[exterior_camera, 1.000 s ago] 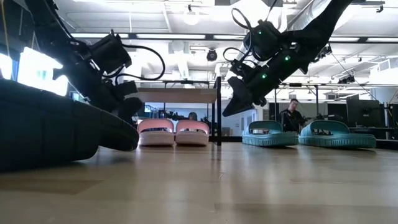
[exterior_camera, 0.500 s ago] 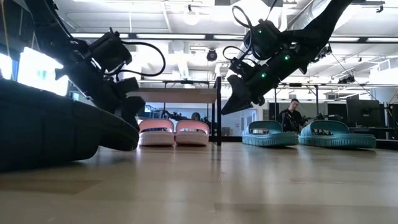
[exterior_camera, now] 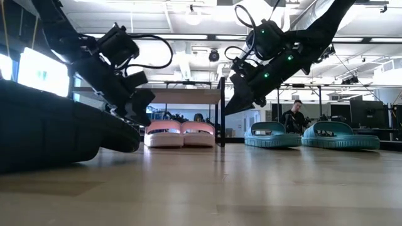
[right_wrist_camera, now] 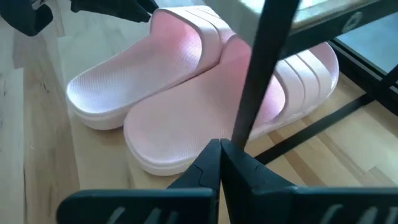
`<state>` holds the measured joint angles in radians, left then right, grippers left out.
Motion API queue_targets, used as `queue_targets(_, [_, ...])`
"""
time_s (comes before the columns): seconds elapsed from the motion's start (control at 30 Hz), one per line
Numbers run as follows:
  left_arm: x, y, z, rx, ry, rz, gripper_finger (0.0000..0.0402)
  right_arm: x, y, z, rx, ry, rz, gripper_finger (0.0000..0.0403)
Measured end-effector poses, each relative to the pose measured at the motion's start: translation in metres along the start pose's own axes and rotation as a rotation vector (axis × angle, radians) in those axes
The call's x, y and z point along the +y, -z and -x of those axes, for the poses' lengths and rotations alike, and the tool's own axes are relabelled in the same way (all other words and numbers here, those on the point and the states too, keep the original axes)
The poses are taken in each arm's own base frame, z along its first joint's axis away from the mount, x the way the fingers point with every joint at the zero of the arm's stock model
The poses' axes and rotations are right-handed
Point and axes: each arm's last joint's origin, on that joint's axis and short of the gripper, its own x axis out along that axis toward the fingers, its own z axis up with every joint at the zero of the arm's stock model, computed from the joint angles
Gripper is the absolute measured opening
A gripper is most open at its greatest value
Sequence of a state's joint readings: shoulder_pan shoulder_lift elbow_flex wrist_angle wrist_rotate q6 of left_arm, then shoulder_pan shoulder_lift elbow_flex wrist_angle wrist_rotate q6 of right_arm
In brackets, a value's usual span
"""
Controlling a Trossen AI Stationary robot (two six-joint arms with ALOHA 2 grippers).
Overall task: Pick and place slides into the shelf
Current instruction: Adjust the left pink slipper under the shelf
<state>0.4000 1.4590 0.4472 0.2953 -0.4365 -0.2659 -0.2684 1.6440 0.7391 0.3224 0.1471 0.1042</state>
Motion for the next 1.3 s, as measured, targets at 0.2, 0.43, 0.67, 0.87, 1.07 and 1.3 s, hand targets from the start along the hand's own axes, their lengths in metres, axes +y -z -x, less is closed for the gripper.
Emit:
queue_targets(0.2, [-0.002,-0.001,0.000,0.040,0.063,0.009,0.0074,0.000,0.001,0.000,0.010,0.001,0.001,0.0000])
queue_targets(0.43, [-0.004,0.004,0.001,0.107,0.126,0.023,0.0074,0.000,0.001,0.000,0.010,0.007,0.002,0.0000])
queue_targets(0.67, [0.000,0.011,0.002,0.170,0.071,0.027,0.0074,0.000,0.002,0.000,0.020,-0.007,0.003,0.0000])
queue_targets(0.87, [0.001,0.011,0.001,0.162,0.035,0.015,0.0074,0.009,0.005,0.001,0.051,-0.083,0.064,0.0000])
queue_targets(1.07, [0.002,0.014,0.002,0.189,0.035,-0.019,0.0074,0.047,0.013,0.010,0.052,-0.273,0.313,0.0000])
queue_targets(1.3, [-0.001,0.020,0.003,0.271,0.149,-0.021,0.0074,0.089,0.015,0.024,-0.088,-0.328,0.704,0.0010])
